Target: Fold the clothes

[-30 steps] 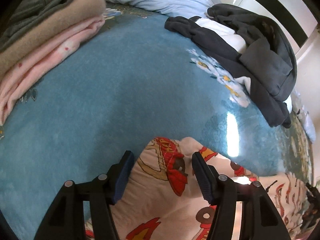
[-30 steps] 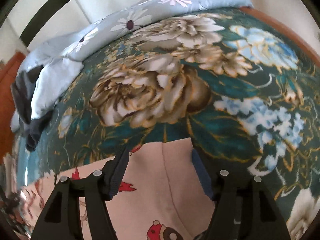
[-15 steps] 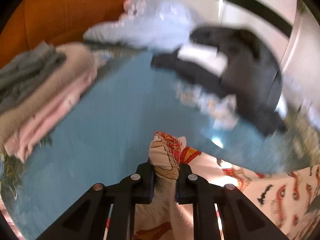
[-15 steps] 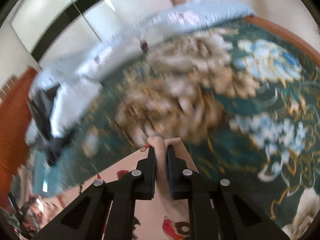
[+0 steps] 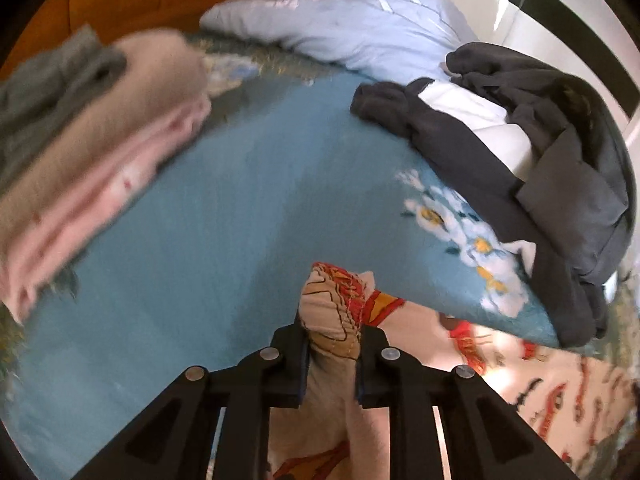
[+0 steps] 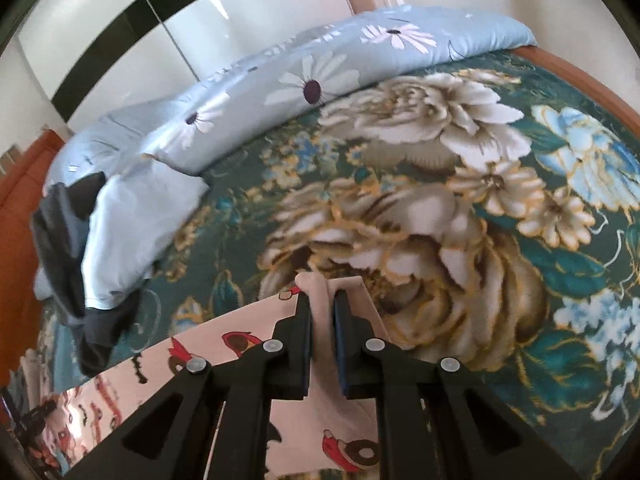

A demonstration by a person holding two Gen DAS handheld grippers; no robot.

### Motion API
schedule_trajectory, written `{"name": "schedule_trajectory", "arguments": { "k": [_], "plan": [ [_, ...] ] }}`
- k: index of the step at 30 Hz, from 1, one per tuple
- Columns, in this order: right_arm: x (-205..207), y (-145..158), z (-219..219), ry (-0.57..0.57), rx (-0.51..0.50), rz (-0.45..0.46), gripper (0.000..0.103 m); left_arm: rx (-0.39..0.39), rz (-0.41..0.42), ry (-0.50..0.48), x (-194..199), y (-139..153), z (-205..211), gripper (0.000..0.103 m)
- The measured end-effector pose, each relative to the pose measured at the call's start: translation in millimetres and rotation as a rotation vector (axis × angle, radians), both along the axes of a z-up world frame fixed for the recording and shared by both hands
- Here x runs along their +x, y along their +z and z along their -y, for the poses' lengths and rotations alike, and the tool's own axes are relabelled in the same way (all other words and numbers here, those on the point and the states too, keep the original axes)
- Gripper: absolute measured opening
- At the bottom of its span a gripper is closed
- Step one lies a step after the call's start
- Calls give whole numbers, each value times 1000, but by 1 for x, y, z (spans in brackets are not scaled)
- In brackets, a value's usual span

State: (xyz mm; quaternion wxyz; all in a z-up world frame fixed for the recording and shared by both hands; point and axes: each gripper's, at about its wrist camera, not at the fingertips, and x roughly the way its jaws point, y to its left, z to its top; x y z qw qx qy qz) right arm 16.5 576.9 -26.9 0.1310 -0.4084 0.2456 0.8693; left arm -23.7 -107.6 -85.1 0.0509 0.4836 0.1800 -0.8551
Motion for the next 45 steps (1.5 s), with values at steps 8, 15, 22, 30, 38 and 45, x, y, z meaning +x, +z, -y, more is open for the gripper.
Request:
{"name": "schedule_trajectory", "arguments": {
  "k": [8, 15, 22, 30, 38, 45],
  "plan": [
    [32, 22, -10, -30, -33, -28, 56, 235, -110, 27, 67, 25, 42, 50],
    [119, 56, -13, -60, -68, -112, 56, 341, -147, 178, 161, 12, 69, 55],
    [210, 21, -17, -142, -216, -61, 56, 439, -123, 202, 187, -34, 61, 55],
    [285, 1, -21, -228, -333, -40, 56, 473, -241, 235, 189, -49, 65, 20],
    [303, -30, 11, -213, -447, 32, 56, 610, -354, 255, 204, -62, 84, 12],
    [337, -11, 9, -267, -497, -52, 57, 624, -368, 245, 203, -63, 85, 12]
  ]
}}
